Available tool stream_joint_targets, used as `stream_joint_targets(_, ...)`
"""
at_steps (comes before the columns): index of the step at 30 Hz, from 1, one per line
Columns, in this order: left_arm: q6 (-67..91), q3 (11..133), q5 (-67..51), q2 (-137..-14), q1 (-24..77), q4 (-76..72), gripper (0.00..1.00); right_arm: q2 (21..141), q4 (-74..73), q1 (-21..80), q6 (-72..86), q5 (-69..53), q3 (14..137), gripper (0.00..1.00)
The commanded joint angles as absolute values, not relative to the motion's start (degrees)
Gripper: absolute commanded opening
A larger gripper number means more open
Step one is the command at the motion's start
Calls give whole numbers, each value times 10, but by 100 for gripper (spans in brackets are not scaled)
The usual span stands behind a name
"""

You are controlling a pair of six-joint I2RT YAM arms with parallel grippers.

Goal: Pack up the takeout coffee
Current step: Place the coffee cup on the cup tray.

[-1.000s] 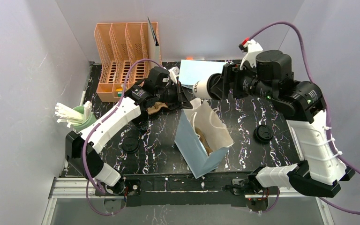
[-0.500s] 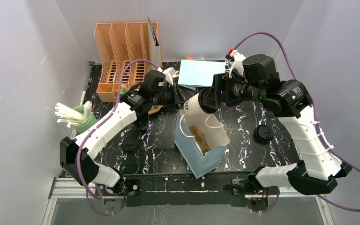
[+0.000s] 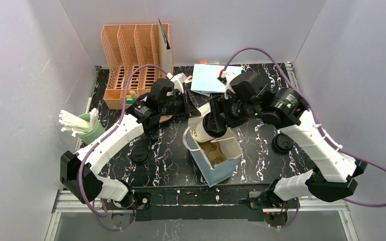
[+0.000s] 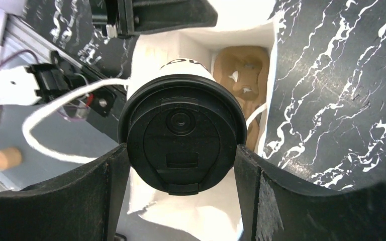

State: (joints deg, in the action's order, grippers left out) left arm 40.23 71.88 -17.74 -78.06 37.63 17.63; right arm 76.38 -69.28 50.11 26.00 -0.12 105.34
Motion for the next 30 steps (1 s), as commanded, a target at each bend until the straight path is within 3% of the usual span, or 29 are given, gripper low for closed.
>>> stream_joint_targets(1, 384, 715, -174, -758, 377, 152, 2, 794, -713, 578, 285, 93, 1080, 31)
stream_joint_targets(6, 364, 716, -181, -751, 377, 138, 2, 827, -731, 649, 299, 174, 1066, 32)
stream_joint_targets(14, 345, 722, -212, -740, 377, 136, 2, 836, -720, 665, 308, 255, 1035, 32)
stream_joint_targets(30, 333, 687, -284, -715, 377, 50, 1, 766, -495, 704, 252, 383, 803, 31)
